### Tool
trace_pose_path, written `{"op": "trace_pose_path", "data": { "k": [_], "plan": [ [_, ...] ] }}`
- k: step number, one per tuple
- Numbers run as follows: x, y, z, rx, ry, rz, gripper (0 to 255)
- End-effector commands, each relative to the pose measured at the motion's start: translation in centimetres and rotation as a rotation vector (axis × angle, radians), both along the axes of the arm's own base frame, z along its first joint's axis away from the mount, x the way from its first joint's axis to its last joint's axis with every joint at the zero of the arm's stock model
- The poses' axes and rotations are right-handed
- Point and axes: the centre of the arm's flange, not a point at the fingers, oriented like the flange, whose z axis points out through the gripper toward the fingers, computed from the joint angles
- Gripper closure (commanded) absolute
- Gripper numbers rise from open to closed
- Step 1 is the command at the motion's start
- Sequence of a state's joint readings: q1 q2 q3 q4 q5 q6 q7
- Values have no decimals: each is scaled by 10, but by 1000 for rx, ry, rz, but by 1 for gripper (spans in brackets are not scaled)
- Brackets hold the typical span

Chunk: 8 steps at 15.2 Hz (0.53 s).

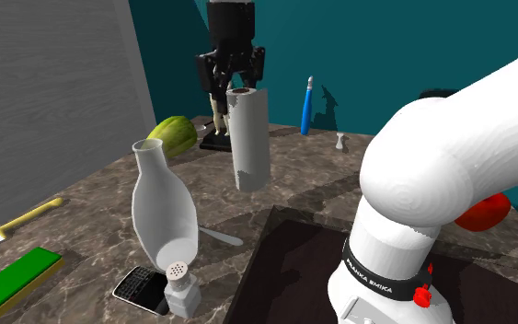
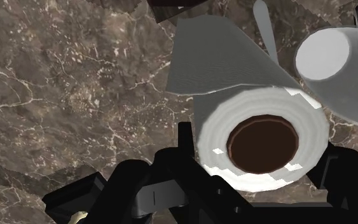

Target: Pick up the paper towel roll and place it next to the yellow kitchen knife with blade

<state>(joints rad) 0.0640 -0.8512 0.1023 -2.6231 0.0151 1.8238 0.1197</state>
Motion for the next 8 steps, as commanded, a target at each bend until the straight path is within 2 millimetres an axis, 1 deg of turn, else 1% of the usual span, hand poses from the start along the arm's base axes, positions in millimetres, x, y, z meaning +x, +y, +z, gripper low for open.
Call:
{"op": "trace_pose_path", "data": {
  "k": [1, 8],
  "plan": [
    [0, -1, 12, 0, 0, 0, 255],
    [0, -1, 49, 0, 0, 0, 255]
  ]
}}
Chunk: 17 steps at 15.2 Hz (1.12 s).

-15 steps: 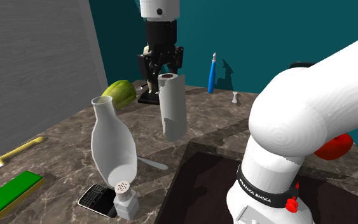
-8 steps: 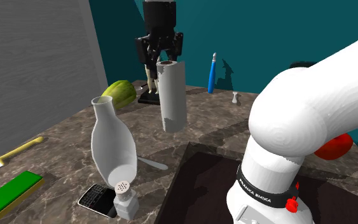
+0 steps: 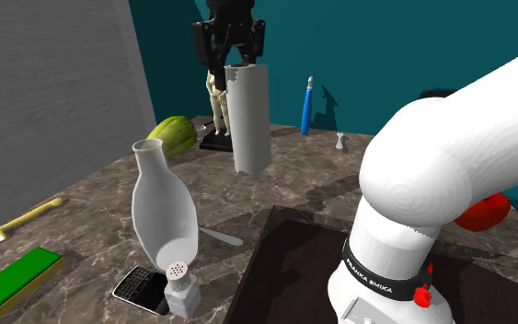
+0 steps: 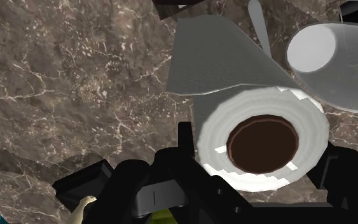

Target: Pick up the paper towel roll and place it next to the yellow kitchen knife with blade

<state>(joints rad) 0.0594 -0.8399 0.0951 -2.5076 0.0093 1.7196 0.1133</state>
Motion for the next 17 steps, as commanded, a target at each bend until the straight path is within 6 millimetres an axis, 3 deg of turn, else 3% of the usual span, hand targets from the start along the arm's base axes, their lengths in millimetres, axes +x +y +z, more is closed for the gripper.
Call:
{"op": "trace_pose_path", "data": {
  "k": [1, 17],
  "plan": [
    [-1, 0, 11, 0, 0, 0, 255],
    [-1, 0, 95, 0, 0, 0, 255]
  ]
}}
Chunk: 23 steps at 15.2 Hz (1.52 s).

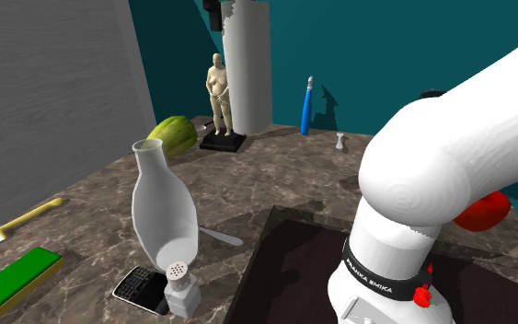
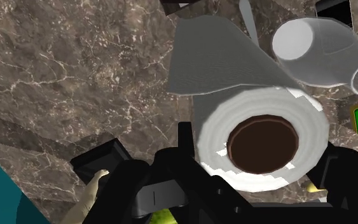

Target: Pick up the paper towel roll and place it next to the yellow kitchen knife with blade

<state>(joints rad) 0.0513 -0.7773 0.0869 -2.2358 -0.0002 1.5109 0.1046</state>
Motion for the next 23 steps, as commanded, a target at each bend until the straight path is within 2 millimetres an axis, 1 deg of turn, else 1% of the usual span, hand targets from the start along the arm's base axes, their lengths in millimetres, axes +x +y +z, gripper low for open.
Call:
{"op": "trace_pose_path", "data": {
  "k": [1, 9, 23],
  "plan": [
    [-1, 1, 10, 0, 0, 0, 255],
    [-1, 1, 51, 0, 0, 0, 255],
    [115, 145, 52, 0, 0, 0, 255]
  ]
}}
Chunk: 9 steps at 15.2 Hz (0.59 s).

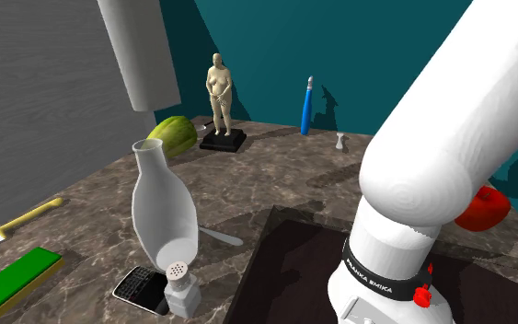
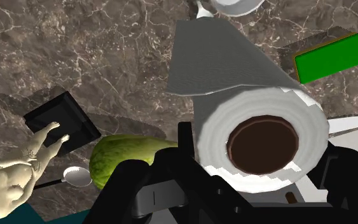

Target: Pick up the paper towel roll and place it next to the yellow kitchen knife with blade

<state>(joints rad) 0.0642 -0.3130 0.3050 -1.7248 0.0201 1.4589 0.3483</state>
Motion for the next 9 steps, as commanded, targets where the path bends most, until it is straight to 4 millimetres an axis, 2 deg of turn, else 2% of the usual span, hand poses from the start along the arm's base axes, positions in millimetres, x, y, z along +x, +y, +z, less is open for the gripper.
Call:
{"op": "trace_pose_path", "data": {
  "k": [1, 9],
  "plan": [
    [18, 20, -1, 1, 0, -1, 255],
    [83, 102, -1, 1, 0, -1, 255]
  ]
}}
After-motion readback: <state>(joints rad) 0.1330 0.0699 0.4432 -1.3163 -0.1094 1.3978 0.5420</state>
